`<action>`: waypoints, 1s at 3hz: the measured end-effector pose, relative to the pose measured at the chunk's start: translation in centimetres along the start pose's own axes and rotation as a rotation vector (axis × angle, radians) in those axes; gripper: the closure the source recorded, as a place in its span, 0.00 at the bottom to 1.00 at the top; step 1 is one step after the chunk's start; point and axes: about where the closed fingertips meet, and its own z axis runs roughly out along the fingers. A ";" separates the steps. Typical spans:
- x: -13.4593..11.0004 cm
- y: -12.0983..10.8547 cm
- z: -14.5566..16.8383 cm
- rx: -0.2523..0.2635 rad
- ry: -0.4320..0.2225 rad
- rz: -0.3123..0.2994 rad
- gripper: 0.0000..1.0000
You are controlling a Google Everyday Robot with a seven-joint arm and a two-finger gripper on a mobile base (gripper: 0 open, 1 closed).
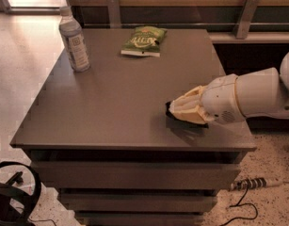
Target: Move rxbar chocolate near green jalapeno chip bag
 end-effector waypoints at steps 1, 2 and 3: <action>-2.3 -1.0 -0.2 -0.011 0.053 -0.039 1.00; -4.8 -2.1 -0.2 -0.021 0.085 -0.085 1.00; -5.3 -2.0 0.0 -0.025 0.085 -0.095 0.84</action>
Offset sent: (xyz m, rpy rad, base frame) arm 0.0408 0.0374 0.0734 -0.1689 -0.0453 0.0908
